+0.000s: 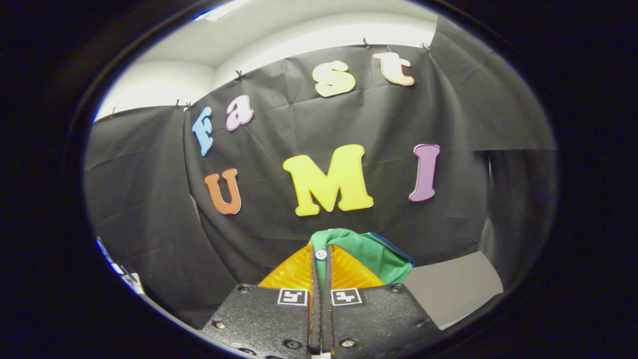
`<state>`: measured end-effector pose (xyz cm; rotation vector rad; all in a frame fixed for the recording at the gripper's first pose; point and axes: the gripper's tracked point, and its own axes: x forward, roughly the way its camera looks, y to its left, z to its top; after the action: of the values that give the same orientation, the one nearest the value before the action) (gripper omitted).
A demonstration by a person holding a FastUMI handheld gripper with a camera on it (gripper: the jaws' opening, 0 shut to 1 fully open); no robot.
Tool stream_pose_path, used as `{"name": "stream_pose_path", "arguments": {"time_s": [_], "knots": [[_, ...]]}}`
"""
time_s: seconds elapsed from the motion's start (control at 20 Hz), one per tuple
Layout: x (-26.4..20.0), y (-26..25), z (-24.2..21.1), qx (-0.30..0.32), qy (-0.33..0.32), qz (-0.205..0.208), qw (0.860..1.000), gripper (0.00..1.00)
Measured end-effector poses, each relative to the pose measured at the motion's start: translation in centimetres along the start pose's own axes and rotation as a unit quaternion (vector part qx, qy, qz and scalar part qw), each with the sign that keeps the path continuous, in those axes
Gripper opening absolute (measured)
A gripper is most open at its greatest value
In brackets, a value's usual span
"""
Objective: Put the clothes into the washing machine and then close the washing machine lid.
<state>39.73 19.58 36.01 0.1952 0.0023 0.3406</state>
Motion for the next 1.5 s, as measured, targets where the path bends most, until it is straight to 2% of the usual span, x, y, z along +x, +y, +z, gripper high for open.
{"name": "stream_pose_path", "arguments": {"time_s": [0.45,0.85,1.25,1.5], "knots": [[6.2,6.3,-7.9,0.017,0.068,0.049,0.996,0.04],[12.7,8.5,-16.5,0.024,0.148,0.070,0.986,0.04],[17.8,7.2,-25.6,0.041,0.230,0.039,0.972,0.04],[19.3,5.9,-30.9,0.044,0.272,0.014,0.961,0.04]]}}
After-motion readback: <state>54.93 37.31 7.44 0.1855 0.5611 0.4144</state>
